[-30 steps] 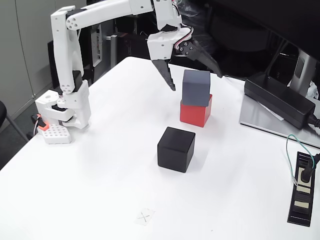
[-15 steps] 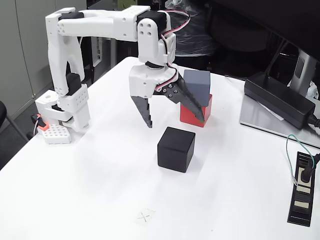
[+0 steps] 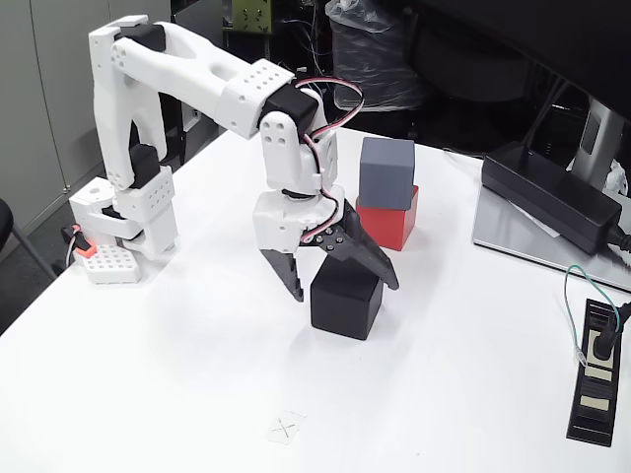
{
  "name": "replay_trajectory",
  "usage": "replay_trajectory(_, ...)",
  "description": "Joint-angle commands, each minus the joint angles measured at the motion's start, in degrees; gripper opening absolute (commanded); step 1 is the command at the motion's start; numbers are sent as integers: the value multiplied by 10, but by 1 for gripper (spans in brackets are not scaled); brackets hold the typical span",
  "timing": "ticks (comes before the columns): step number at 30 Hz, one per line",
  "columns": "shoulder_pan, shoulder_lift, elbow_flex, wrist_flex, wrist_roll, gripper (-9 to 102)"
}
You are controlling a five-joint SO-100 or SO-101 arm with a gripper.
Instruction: Stack the three blocks in an ordered color.
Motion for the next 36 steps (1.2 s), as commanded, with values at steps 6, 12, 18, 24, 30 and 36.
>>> replay_trajectory(6,-4,2,22,-40,5,36)
replay_trajectory(12,-4,3,18,-41,60,21)
replay_trajectory(18,-6,8,13,-41,112,6)
replay_trajectory(24,-7,10,-4,-36,122,-2)
replay_trajectory(30,-6,10,-69,7,116,-1)
replay_trajectory(36,-7,49,-165,105,115,-1)
